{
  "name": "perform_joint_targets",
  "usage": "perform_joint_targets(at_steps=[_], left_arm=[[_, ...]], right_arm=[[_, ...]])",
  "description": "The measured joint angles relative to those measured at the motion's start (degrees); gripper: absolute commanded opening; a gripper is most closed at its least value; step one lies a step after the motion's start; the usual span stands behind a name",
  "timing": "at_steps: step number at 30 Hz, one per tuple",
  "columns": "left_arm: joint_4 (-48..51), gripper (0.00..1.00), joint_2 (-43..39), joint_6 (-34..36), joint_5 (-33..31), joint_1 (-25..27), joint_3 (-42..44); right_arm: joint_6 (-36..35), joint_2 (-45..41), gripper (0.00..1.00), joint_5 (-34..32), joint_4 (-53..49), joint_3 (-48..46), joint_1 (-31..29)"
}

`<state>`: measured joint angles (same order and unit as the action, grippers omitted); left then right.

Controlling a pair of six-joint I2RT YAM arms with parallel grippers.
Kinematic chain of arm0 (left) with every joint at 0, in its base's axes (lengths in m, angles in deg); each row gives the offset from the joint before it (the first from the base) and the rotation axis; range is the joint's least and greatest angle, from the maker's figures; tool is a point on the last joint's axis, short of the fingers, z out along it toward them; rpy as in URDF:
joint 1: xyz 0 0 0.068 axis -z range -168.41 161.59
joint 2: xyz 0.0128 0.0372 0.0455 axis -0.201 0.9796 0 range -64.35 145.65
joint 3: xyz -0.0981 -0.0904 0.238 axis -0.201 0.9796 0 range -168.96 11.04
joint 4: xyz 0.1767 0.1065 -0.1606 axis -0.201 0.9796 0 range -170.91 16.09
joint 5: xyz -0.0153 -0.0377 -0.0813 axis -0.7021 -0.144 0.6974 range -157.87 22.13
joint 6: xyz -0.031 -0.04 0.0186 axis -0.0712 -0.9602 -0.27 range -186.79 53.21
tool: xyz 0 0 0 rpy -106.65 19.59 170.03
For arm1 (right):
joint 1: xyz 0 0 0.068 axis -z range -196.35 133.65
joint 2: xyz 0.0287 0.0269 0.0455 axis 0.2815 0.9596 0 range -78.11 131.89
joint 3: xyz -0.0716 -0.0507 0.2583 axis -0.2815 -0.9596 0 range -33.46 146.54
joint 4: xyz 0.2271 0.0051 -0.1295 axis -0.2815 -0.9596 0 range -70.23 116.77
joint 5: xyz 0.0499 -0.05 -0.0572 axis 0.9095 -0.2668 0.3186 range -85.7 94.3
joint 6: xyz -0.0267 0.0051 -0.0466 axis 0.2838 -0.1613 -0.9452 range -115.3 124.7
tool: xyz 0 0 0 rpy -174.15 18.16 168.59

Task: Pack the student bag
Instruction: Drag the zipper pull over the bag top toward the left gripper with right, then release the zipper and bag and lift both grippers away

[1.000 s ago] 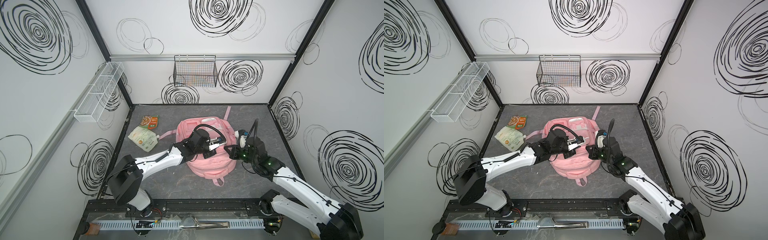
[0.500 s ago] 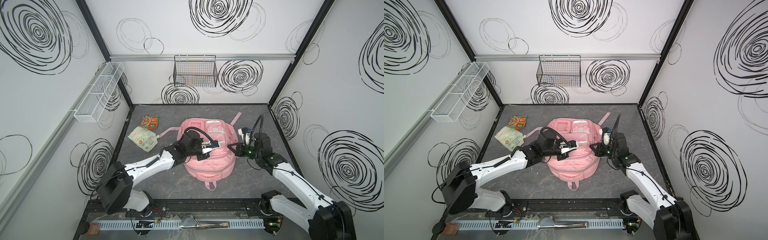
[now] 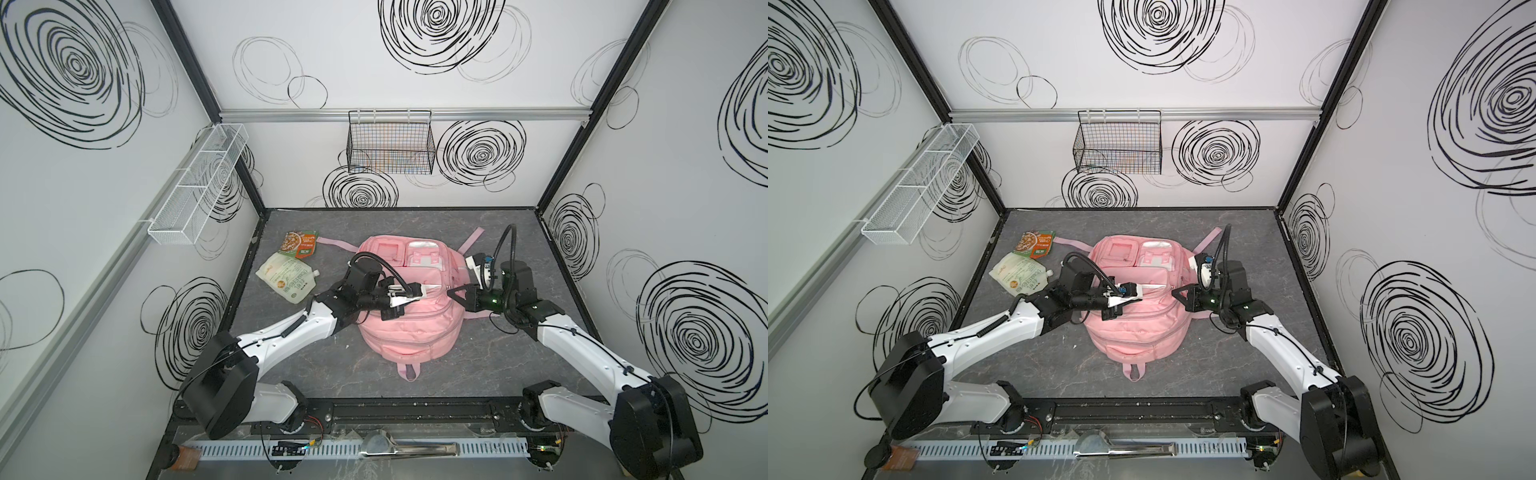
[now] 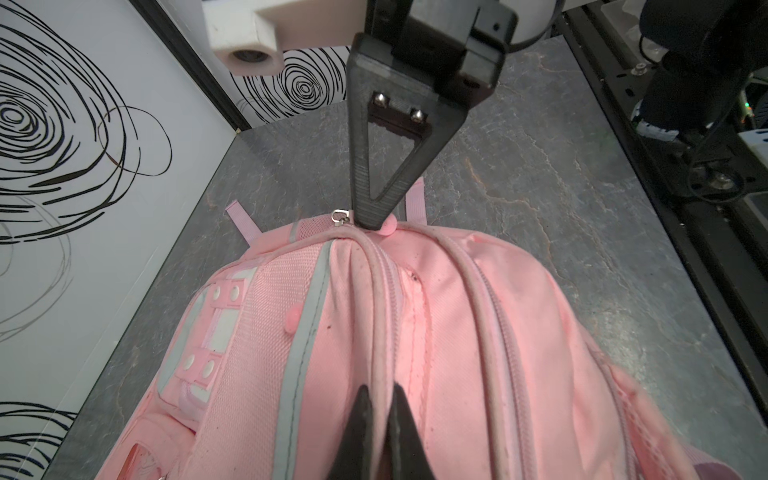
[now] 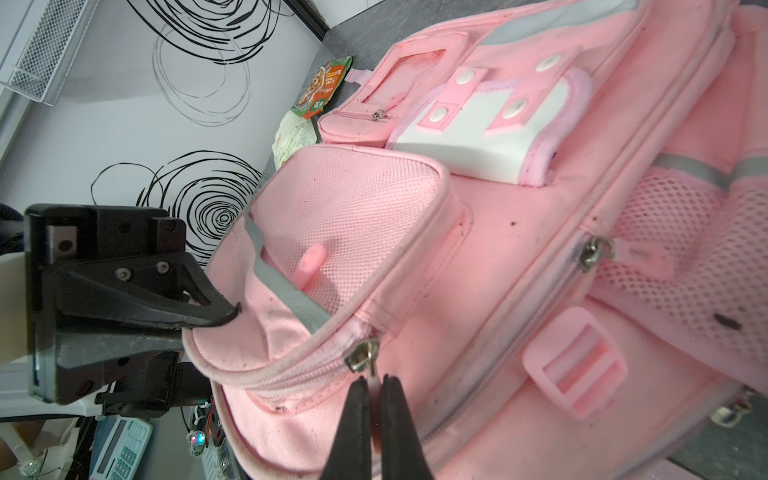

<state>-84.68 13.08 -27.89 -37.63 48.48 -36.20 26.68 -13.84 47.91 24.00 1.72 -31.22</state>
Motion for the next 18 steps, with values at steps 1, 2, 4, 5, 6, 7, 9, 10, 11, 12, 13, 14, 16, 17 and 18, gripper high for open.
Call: perform_joint_targets(at_steps=[1, 2, 4, 5, 6, 7, 9, 10, 11, 12, 13, 14, 16, 17, 18], left_arm=[[-0.02, 0.00, 0.00, 0.20, 0.00, -0.04, 0.00], [-0.04, 0.00, 0.00, 0.35, 0.00, -0.07, 0.00], [-0.35, 0.00, 0.00, 0.57, 0.02, -0.11, 0.24], [-0.59, 0.00, 0.00, 0.61, 0.04, -0.11, 0.42], [-0.68, 0.00, 0.00, 0.66, 0.09, -0.11, 0.48], [-0.72, 0.00, 0.00, 0.70, 0.11, -0.11, 0.50], [-0.94, 0.00, 0.00, 0.72, 0.11, -0.15, 0.59], [-1.11, 0.00, 0.00, 0.70, 0.11, -0.20, 0.68], [-1.46, 0.00, 0.00, 0.57, 0.13, -0.22, 0.76], [-1.90, 0.00, 0.00, 0.22, 0.11, -0.22, 0.85], [-2.25, 0.13, 0.00, -0.33, -0.02, -0.20, 0.87], [-2.49, 0.36, 0.07, -1.16, -0.09, -0.15, 0.87], [-2.23, 0.57, 0.04, -3.69, 0.83, -0.04, 0.70], [-2.12, 0.64, 0.31, -4.81, 1.38, 0.15, -0.07], [-2.12, 0.69, 0.72, -6.43, 1.92, 0.37, -1.18]], right_arm=[[-0.15, 0.13, 0.00, 0.00, -0.07, 0.17, 0.00], [-0.22, 0.26, 0.00, 0.00, -0.15, 0.37, 0.00], [-0.44, 0.39, 0.00, 0.11, -0.15, 0.46, 0.17], [-0.59, 0.48, 0.00, 0.46, -0.20, 0.46, 0.39], [-0.70, 0.57, 0.00, 0.87, -0.22, 0.48, 0.68], [-0.81, 0.68, 0.00, 1.14, -0.28, 0.52, 0.85], [-1.05, 1.01, 0.00, 1.27, -0.48, 0.92, 1.01], [-1.09, 1.16, 0.00, 1.31, -0.59, 1.20, 1.07], [-1.11, 1.29, 0.00, 1.33, -0.70, 1.49, 1.09], [-1.09, 1.38, 0.12, 1.33, -0.72, 1.70, 1.16], [-1.01, 1.49, 0.30, 1.36, -0.70, 1.90, 1.36], [-0.50, 1.49, 0.45, 0.46, -0.66, 2.12, 1.79], [0.57, 1.70, 0.61, -6.86, 0.09, 2.54, 6.19], [0.92, 1.88, 0.66, -9.62, 0.39, 2.67, 8.68], [1.40, 1.90, 0.67, -12.37, 0.50, 2.84, 11.30]])
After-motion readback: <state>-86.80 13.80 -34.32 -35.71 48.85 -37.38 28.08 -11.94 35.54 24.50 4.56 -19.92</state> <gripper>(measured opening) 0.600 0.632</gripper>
